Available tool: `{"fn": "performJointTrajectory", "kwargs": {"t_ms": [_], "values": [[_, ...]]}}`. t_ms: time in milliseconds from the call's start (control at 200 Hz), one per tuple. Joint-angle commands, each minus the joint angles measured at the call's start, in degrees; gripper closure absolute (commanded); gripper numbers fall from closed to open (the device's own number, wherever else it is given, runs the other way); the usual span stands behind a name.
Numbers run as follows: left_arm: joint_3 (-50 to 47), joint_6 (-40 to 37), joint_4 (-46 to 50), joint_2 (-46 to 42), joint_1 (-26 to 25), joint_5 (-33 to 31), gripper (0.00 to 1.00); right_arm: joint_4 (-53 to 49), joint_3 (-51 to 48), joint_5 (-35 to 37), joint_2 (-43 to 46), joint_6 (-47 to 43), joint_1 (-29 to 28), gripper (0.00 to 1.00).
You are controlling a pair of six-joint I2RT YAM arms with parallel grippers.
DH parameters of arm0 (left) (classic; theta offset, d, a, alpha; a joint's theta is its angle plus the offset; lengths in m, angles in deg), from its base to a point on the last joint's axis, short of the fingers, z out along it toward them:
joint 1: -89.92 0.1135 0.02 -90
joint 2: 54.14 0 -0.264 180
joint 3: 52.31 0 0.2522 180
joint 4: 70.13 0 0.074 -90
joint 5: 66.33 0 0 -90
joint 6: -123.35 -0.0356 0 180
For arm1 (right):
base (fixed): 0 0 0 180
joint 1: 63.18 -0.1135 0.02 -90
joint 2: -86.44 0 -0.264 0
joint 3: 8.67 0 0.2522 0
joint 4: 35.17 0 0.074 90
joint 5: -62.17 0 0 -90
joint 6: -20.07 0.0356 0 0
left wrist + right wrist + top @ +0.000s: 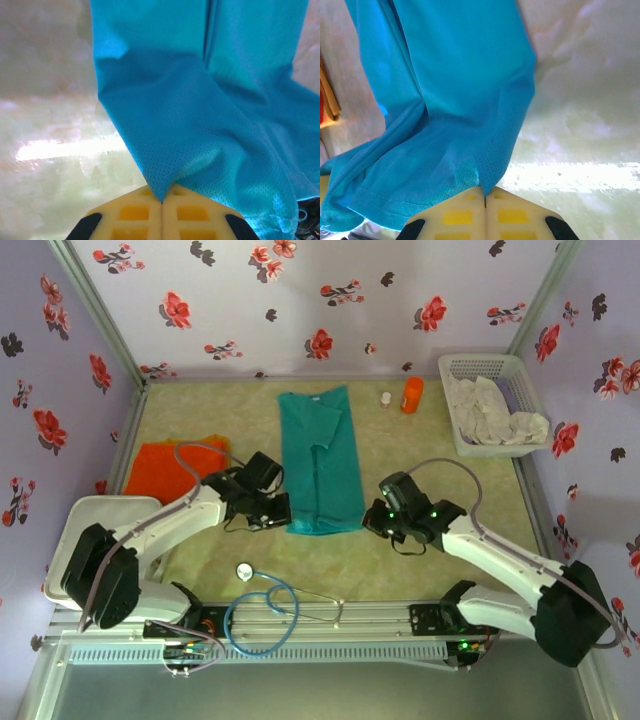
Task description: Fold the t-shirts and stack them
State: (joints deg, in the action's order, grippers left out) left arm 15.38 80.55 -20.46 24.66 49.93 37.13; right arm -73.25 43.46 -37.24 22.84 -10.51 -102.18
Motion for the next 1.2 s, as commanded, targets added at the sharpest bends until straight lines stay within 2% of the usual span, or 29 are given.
{"fn": "performJointTrajectory", "kwargs": {"t_ms": [0, 235, 635, 920, 1195], "values": [[5.04, -6.34, 3.32, 1.9, 2.84, 0.24, 1.0, 1.96, 3.61, 0.5, -2.71, 1.49, 2.63, 1.0], [13.31, -12.61, 4.68, 9.02, 7.54, 0.71, 1.0, 2.44, 14.47, -2.9, -13.09, -4.06, 7.99, 1.0], [24.39, -20.76, 2.14, 21.17, 13.95, 6.22, 1.0, 2.0, 29.7, -9.16, -29.98, -10.82, 13.3, 1.0], [30.79, -23.06, 1.32, 27.34, 18.33, 8.6, 1.0, 2.06, 37.01, -11.94, -38.06, -12.33, 16.72, 1.0], [36.31, -24.9, -1.74, 35.89, 19.83, 10.06, 1.0, 8.64, 40.75, -15.81, -48.02, -11.26, 18.24, 1.0]]}}
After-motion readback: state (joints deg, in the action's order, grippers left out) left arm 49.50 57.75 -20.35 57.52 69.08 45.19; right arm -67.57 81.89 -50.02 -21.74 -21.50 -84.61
